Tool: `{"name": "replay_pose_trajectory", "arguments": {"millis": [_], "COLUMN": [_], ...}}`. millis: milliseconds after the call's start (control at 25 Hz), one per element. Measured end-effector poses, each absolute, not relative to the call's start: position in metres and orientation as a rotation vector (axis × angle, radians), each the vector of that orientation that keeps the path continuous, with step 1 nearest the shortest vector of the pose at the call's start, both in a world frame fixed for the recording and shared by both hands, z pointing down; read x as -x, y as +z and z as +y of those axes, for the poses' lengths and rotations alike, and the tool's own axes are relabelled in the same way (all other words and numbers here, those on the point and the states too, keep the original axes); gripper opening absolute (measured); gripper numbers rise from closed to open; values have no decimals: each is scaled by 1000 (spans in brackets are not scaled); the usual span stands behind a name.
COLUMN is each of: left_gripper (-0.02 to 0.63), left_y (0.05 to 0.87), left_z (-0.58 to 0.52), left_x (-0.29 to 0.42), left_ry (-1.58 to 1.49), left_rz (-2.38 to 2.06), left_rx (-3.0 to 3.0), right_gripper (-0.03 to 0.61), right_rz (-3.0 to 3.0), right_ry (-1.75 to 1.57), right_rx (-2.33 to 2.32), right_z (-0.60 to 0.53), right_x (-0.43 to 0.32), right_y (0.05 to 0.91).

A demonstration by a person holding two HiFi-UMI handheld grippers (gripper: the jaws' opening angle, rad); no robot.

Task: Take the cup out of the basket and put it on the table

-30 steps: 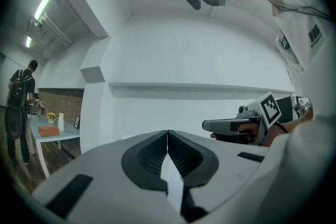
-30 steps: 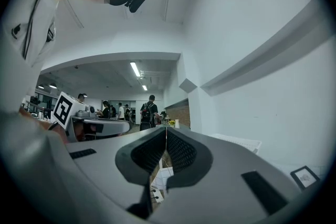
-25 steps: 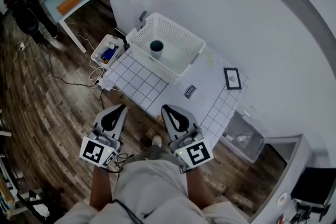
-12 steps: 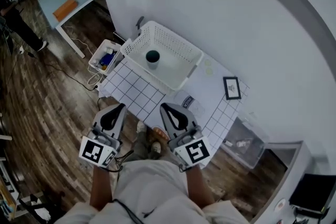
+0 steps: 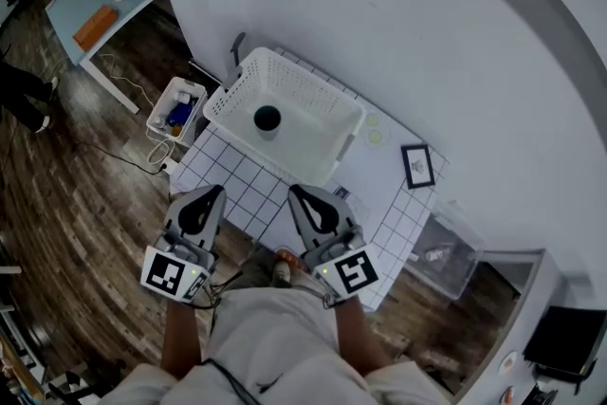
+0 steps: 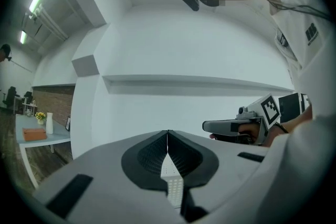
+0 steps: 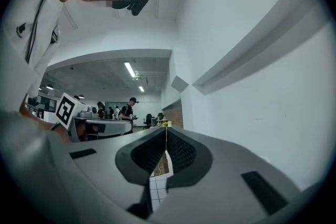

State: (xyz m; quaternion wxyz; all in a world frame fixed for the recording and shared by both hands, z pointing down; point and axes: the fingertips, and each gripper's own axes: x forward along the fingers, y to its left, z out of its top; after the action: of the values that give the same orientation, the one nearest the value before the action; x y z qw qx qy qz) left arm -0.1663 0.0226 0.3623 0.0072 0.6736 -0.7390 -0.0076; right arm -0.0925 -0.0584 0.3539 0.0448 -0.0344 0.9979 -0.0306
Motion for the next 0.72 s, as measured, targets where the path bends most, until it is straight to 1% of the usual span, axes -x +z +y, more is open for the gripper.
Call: {"name": "replay_pose_trajectory", "arguments": {"millis": [360,720], "left_gripper": [9,9], "left_y": [372,388], "left_z": [-11,-37], "left_x": [208,249], "left_ry": [-45,-24], "left_rz": [-2252,-2195], "left_rx": [-2136,-2147], "right_gripper": [12,12], "right_rz": [3074,3112], "right_ry": [-128,-94], "right_rx": [168,191], "right_z": [-90,-115], "right_x": [129,173], "right_y": [366,374]}}
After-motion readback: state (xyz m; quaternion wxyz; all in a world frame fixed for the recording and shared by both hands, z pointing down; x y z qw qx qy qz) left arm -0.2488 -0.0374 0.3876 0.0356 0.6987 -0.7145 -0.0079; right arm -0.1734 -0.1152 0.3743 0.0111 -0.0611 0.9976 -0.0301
